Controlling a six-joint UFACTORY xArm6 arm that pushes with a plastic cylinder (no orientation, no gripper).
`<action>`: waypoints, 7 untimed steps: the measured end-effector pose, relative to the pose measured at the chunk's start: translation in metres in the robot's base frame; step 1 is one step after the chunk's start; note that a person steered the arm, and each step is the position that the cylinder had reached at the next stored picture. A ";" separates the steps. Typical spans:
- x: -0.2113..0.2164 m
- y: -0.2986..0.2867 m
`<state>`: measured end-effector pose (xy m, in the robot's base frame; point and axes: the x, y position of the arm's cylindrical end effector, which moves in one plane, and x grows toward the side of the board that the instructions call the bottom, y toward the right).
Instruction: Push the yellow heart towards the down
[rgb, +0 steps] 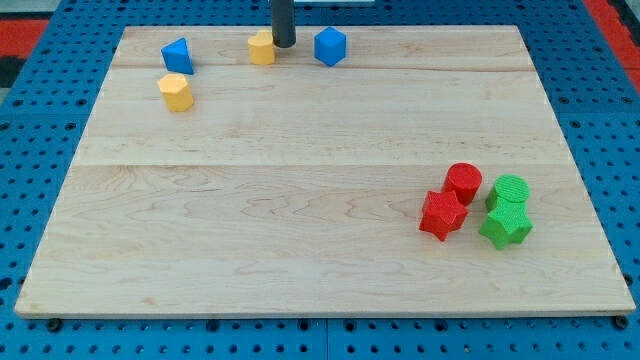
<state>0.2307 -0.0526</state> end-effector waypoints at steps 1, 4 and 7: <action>0.017 -0.005; -0.013 0.007; -0.012 -0.027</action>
<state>0.2184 -0.0794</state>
